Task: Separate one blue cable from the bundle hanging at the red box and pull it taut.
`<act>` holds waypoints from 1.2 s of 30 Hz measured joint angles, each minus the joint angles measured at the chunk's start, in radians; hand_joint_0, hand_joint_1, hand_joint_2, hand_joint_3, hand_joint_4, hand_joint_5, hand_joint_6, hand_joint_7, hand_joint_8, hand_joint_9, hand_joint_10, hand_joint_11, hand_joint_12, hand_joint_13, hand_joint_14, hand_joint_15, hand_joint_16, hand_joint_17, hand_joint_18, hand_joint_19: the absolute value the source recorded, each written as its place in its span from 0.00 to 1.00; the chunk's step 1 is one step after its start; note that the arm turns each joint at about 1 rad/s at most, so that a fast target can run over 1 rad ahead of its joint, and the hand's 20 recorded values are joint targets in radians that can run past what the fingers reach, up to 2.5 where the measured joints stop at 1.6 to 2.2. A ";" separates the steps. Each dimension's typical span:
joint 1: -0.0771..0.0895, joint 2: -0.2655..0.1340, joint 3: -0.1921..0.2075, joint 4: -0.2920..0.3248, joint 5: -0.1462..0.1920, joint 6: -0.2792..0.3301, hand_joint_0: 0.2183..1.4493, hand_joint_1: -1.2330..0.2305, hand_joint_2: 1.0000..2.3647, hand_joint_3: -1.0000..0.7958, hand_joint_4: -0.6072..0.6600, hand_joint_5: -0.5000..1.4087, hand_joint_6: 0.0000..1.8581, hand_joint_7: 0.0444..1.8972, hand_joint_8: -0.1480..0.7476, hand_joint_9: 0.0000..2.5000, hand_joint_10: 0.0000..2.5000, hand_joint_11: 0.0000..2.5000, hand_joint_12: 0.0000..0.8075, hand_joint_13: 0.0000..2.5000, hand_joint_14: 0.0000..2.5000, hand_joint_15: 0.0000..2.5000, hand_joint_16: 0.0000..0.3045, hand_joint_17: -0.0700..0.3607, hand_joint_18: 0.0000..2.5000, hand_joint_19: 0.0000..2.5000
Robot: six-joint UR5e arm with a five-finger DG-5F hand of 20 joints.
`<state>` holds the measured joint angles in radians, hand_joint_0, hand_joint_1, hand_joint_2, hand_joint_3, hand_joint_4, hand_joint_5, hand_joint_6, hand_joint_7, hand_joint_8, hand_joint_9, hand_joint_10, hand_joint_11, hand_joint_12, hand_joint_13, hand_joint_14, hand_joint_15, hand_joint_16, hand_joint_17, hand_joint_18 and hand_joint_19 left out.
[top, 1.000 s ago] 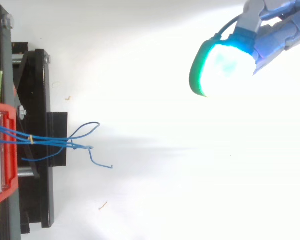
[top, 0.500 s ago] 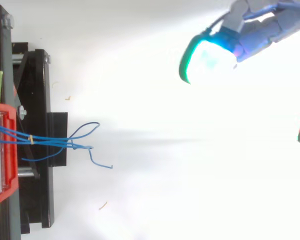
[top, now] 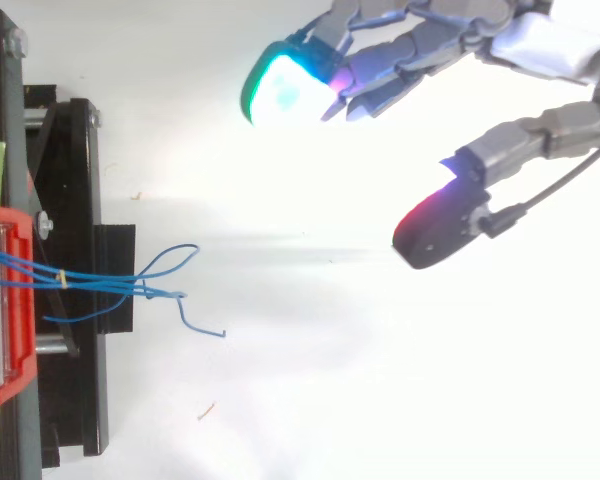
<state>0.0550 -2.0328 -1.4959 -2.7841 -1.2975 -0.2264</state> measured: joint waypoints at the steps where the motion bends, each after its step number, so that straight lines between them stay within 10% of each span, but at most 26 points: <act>1: 0.001 -0.007 0.000 0.010 0.002 -0.001 0.24 0.26 0.00 0.28 0.67 0.14 0.27 0.43 0.52 0.20 0.00 0.13 0.36 0.24 0.00 0.08 0.11 0.34 0.32 0.08; 21: 0.025 -0.095 0.055 0.065 0.012 -0.060 0.24 0.32 0.00 0.28 0.68 0.14 0.27 0.43 0.53 0.22 0.00 0.15 0.37 0.25 0.00 0.10 0.11 0.34 0.31 0.09; 36: 0.029 -0.200 0.190 0.050 -0.049 -0.019 0.24 0.36 0.00 0.28 0.70 0.15 0.27 0.43 0.54 0.25 0.00 0.15 0.37 0.27 0.00 0.11 0.11 0.34 0.32 0.10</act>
<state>0.0838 -2.2327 -1.3060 -2.7344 -1.3465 -0.2459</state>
